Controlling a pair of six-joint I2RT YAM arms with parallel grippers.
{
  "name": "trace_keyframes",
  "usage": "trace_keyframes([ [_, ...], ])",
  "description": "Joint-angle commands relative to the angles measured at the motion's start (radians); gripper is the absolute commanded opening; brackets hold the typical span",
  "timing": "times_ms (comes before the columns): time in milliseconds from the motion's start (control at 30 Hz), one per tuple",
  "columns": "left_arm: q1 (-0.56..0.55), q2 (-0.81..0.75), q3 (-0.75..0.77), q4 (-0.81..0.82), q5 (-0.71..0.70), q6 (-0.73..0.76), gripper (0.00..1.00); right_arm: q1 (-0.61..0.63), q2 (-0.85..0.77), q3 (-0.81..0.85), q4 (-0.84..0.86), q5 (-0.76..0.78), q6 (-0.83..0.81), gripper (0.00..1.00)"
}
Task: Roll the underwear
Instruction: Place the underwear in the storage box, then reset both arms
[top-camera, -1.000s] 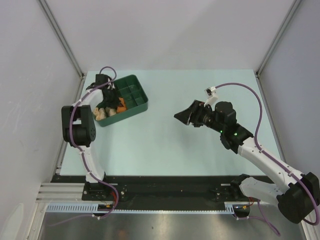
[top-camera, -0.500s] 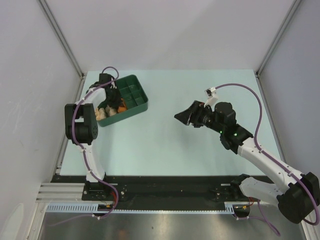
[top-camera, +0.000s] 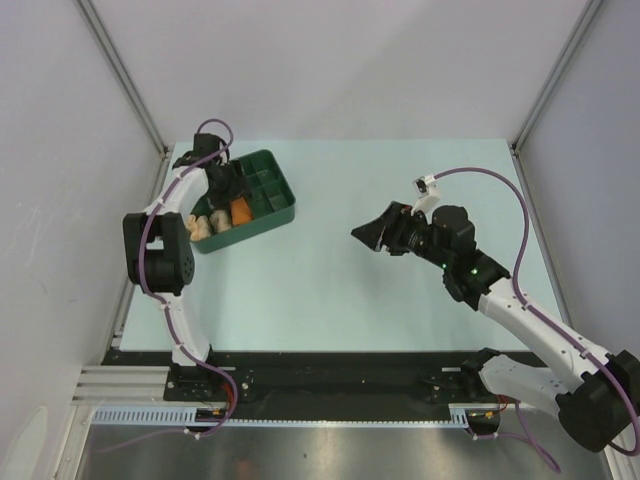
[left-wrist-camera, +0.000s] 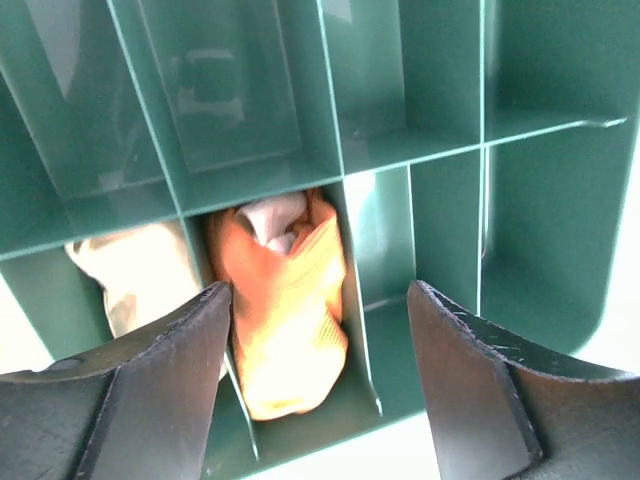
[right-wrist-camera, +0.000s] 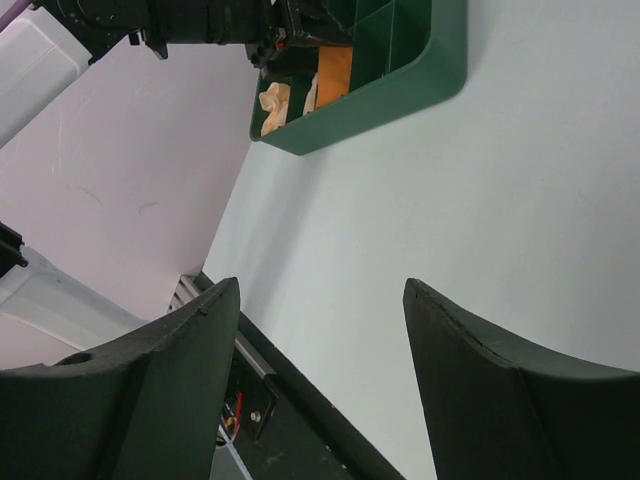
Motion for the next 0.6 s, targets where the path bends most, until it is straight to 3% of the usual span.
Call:
trace_keyframes([
  [0,0.004,-0.105,0.036,-0.040,0.005,0.024,0.75,0.004,-0.035,0.003,-0.003,0.036,-0.027,0.71],
  [167,-0.008,-0.328,-0.108,0.102,0.008,0.051,0.75,-0.006,-0.040,0.001,-0.084,0.130,-0.091,0.71],
  [300,-0.063,-0.702,-0.331,0.264,-0.042,0.130,0.77,-0.015,-0.043,0.001,-0.176,0.303,-0.177,0.71],
  [367,-0.106,-0.824,-0.467,0.339,-0.058,0.162,0.80,-0.018,-0.050,0.001,-0.202,0.357,-0.225,0.71],
  [400,-0.117,-0.947,-0.512,0.362,-0.046,0.168,0.87,-0.019,-0.056,0.003,-0.222,0.406,-0.237,0.71],
  [500,-0.138,-1.112,-0.683,0.437,0.000,0.170,1.00,-0.025,-0.072,0.001,-0.263,0.496,-0.288,0.71],
  [567,-0.140,-1.233,-0.771,0.439,-0.016,0.141,1.00,-0.027,-0.081,0.001,-0.282,0.530,-0.308,0.71],
])
